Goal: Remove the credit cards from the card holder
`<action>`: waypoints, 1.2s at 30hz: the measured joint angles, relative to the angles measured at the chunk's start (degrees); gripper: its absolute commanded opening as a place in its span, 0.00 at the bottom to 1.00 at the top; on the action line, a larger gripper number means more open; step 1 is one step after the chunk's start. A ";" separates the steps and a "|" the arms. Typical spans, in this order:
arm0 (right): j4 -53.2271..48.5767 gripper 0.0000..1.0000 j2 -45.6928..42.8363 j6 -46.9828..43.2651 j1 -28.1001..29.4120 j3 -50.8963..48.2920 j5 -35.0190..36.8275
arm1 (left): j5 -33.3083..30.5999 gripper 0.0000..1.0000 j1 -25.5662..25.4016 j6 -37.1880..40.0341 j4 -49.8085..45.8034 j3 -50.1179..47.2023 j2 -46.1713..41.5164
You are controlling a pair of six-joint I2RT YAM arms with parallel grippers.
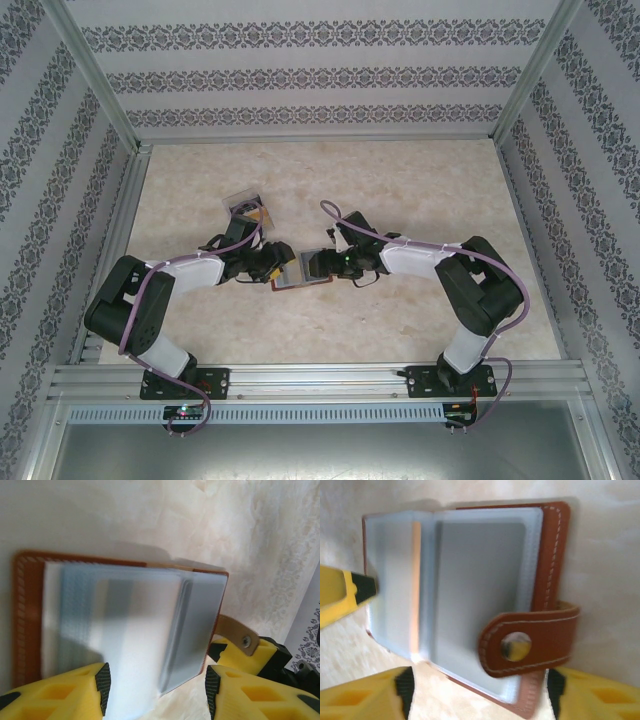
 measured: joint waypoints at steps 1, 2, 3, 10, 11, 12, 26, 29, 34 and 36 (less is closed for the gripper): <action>0.13 0.58 0.02 -0.02 0.00 -0.11 -0.04 | 0.02 0.55 -0.09 0.02 0.00 0.00 0.00; 0.22 0.54 0.02 -0.04 0.00 -0.22 -0.04 | 0.02 0.55 -0.13 0.04 -0.09 0.00 0.00; 0.31 0.53 0.04 0.11 0.00 -0.26 -0.02 | 0.02 0.54 -0.13 0.04 -0.13 0.00 0.00; 0.59 0.39 0.35 0.04 0.00 -0.31 -0.02 | -0.87 0.54 -0.13 1.25 -2.38 0.31 -0.17; 0.59 0.38 0.52 0.04 0.00 -0.31 -0.02 | -1.29 0.54 -0.13 1.77 -3.45 0.59 -0.44; 0.59 0.34 0.74 0.04 0.00 -0.31 -0.02 | -1.73 0.54 -0.13 2.29 -4.48 0.92 -0.79; 0.61 0.30 2.05 0.02 0.02 -0.24 0.42 | -5.42 0.54 -0.13 8.22 -11.63 4.26 -1.31; 0.61 0.30 2.05 0.02 0.02 -0.24 0.44 | -5.40 0.54 -0.13 8.44 -11.85 4.26 -0.57; 0.61 0.29 2.12 0.02 0.02 -0.24 0.42 | -5.44 0.54 -0.13 8.70 -12.66 4.26 -0.09; 0.63 0.29 2.16 0.02 0.02 -0.22 0.42 | -5.66 0.54 -0.13 8.85 -12.87 4.26 -0.09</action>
